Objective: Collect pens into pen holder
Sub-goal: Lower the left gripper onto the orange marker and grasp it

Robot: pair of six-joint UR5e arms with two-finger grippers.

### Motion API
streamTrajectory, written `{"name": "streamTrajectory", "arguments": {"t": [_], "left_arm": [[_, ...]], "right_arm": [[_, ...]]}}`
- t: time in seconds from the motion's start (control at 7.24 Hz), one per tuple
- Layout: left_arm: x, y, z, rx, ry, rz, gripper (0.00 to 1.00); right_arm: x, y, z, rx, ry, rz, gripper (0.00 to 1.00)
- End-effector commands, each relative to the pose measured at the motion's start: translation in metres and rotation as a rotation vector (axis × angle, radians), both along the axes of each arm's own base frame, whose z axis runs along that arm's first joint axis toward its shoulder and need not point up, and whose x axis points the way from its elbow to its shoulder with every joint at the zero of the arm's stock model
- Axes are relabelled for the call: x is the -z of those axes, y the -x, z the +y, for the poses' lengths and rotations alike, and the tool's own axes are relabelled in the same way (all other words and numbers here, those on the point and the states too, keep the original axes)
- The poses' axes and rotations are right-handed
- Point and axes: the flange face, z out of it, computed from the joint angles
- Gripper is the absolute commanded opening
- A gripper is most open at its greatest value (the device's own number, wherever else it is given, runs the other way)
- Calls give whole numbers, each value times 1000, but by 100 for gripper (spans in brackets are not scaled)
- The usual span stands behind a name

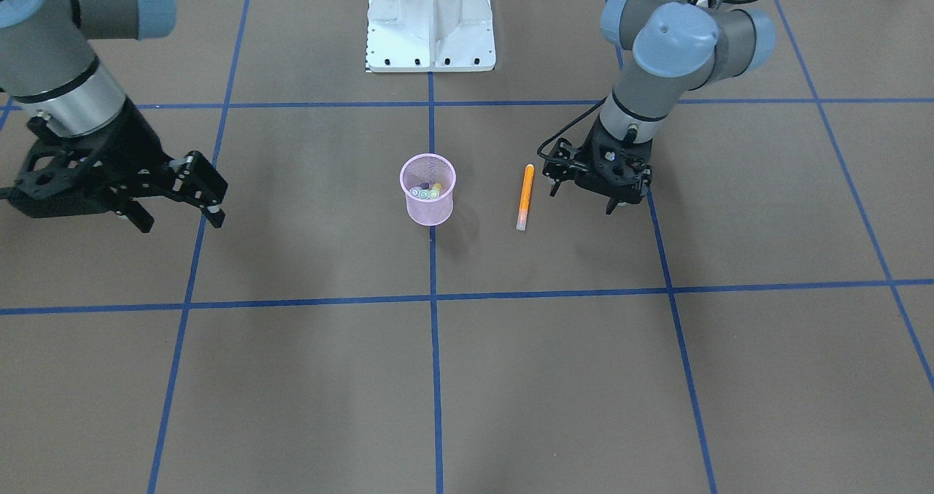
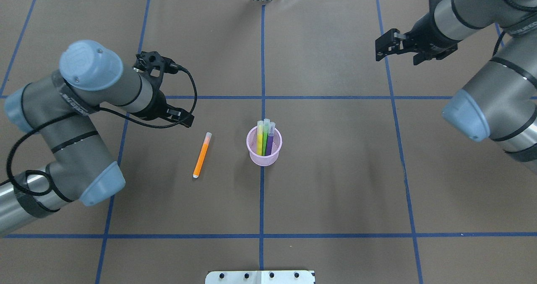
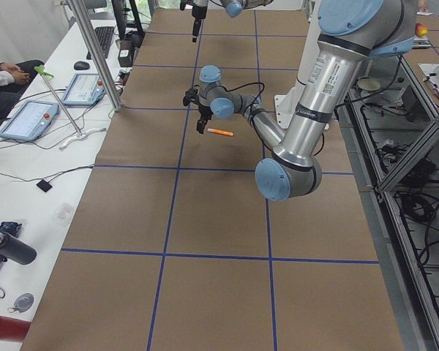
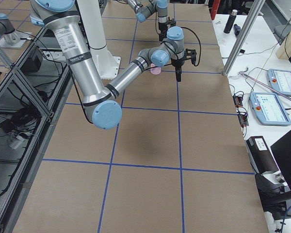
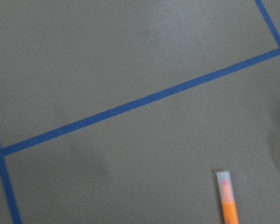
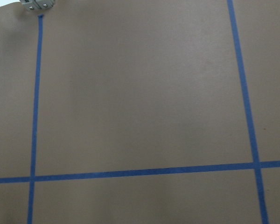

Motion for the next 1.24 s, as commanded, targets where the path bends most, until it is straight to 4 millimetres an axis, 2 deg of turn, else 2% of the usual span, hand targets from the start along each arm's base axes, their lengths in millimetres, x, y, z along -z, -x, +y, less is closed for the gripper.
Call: {"name": "streamTrajectory", "arguments": {"t": [0.0, 0.14, 0.28, 0.55, 0.69, 1.11], "left_arm": [[-2, -49, 23, 26, 21, -33, 100], [-6, -62, 24, 16, 26, -46, 99], [5, -75, 19, 20, 15, -46, 94], [6, -89, 16, 9, 15, -53, 63], [1, -92, 15, 6, 17, -63, 56], [-6, -95, 13, 4, 23, -76, 54]], "right_arm": [[-43, -54, -6, 61, -36, 25, 100], [-57, -77, -6, 89, -47, 18, 100], [-71, -94, -5, 107, -60, 19, 100], [-74, -97, -4, 105, -58, 23, 100], [-74, -97, -5, 105, -57, 23, 100], [-76, -97, -6, 102, -56, 29, 100]]}}
